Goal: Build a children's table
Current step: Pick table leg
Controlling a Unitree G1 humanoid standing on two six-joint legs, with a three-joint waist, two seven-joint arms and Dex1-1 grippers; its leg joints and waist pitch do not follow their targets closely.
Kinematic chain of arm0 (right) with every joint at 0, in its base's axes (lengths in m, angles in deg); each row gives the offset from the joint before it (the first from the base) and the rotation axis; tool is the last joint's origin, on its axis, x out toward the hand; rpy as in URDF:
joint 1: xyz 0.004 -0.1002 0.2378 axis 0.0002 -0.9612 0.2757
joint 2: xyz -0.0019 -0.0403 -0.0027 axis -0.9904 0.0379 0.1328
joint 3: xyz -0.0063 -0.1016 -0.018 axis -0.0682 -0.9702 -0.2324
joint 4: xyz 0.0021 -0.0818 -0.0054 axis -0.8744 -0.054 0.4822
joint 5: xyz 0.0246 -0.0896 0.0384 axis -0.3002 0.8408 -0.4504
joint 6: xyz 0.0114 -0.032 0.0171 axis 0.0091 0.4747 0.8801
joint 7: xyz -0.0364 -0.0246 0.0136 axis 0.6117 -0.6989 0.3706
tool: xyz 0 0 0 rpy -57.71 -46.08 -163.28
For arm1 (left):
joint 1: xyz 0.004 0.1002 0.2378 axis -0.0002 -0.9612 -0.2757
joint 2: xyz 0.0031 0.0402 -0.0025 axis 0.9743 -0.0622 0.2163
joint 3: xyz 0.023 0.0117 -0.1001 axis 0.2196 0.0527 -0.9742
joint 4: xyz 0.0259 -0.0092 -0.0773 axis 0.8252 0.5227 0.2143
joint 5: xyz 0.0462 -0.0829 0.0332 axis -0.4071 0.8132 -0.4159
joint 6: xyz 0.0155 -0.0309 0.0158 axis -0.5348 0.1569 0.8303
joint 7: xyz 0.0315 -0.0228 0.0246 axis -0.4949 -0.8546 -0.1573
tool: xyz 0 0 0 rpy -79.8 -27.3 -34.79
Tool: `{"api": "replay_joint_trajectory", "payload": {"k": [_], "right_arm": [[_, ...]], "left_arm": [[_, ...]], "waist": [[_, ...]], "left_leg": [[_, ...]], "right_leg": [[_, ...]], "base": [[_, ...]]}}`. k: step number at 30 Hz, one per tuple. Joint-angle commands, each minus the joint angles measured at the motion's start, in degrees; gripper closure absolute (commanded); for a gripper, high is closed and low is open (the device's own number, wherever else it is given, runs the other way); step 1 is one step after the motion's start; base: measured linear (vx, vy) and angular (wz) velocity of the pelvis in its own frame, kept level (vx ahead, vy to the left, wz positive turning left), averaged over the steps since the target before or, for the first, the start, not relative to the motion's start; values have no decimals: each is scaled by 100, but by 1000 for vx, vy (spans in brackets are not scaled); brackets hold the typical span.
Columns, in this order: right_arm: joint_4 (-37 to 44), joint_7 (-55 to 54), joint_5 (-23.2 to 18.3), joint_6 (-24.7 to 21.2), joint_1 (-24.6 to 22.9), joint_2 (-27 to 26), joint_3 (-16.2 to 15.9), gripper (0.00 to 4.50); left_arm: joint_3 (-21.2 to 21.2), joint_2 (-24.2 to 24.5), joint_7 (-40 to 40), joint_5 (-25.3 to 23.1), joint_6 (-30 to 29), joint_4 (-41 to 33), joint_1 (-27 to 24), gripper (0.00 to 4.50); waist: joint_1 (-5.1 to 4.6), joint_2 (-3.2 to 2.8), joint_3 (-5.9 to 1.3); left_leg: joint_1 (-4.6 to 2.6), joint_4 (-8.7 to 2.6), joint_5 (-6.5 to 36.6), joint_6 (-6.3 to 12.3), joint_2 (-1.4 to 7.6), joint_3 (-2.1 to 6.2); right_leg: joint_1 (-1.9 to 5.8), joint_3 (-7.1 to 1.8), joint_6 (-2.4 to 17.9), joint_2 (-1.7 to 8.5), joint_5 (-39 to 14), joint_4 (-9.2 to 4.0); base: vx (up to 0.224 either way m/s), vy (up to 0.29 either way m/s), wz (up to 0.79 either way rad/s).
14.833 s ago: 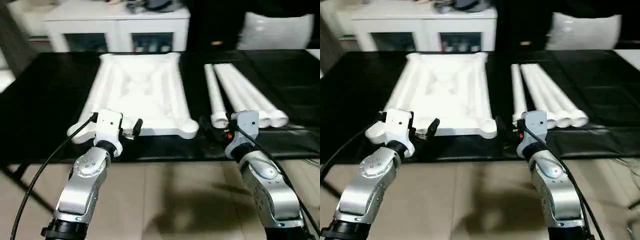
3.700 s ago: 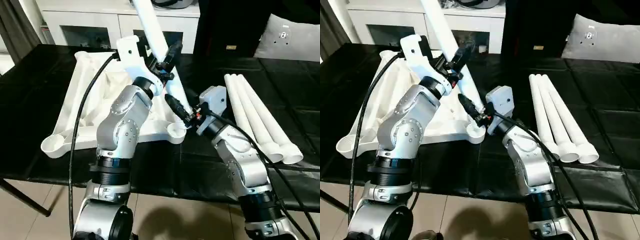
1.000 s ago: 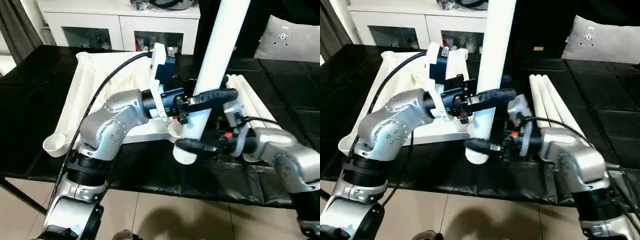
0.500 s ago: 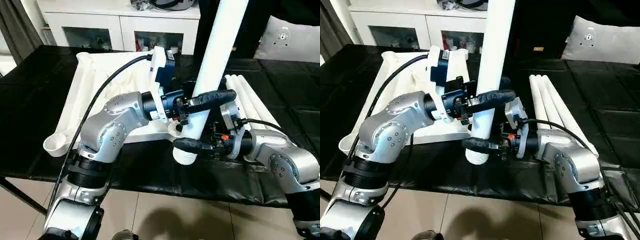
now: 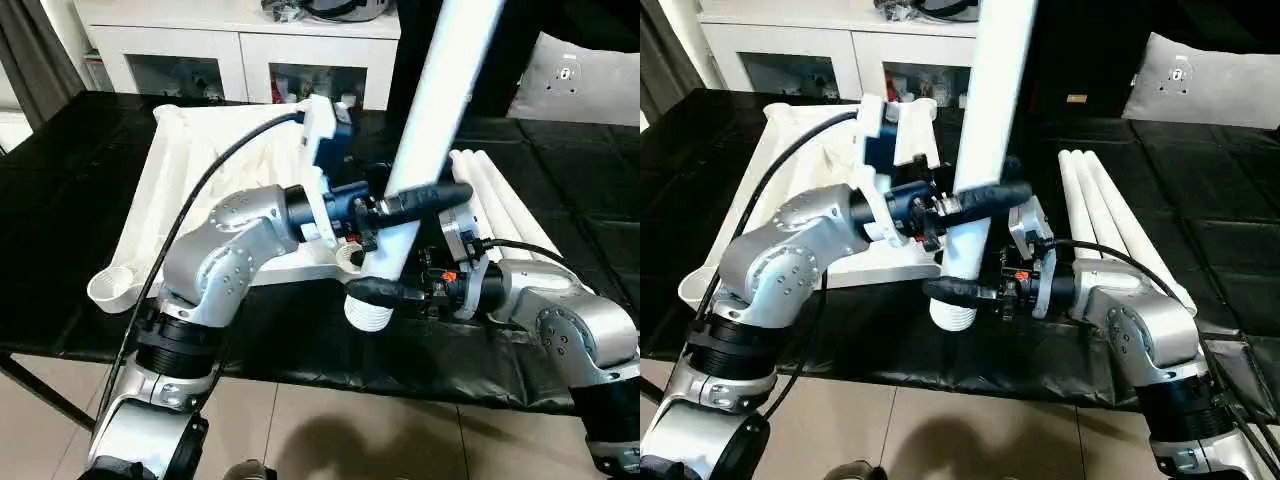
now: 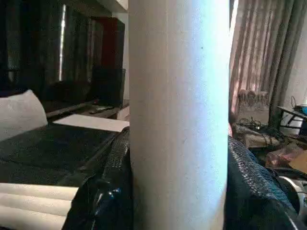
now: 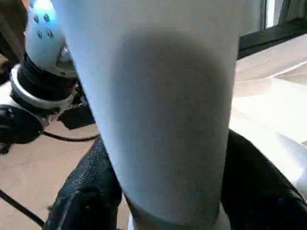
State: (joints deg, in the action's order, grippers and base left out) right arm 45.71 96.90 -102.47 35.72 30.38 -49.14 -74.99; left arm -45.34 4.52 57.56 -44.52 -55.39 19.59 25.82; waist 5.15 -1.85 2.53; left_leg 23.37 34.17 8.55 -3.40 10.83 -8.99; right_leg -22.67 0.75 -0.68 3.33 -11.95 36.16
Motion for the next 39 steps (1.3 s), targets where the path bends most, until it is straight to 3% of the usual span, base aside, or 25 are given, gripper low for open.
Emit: {"api": "replay_joint_trajectory", "payload": {"k": [1,8,24,39], "right_arm": [[43,-32,-91,-65,88,14,193,141],[82,19,-204,-139,104,50,277,77],[33,-19,-53,-192,51,72,123,63],[-115,-100,135,-184,90,34,29,200]], "left_arm": [[37,40,69,-86,43,-91,25,266],[39,28,58,-108,59,-45,39,266],[13,-36,45,-81,75,-7,99,266],[58,-43,103,-85,62,-45,95,266]], "waist": [[12,92,-390],[15,88,-386],[13,82,-386],[6,79,-379]], "left_leg": [[-138,-304,865,258,127,-26],[-139,-303,893,230,125,-27],[-149,-308,942,212,127,-23],[-151,-314,1005,173,127,-21]], "right_leg": [[286,-114,1260,299,-457,-433],[288,-112,1272,305,-516,-435],[287,-109,1295,299,-506,-439],[285,-114,1245,303,-648,-455]], "base": [[0,0,0],[0,0,0],[0,0,0],[0,0,0]]}}
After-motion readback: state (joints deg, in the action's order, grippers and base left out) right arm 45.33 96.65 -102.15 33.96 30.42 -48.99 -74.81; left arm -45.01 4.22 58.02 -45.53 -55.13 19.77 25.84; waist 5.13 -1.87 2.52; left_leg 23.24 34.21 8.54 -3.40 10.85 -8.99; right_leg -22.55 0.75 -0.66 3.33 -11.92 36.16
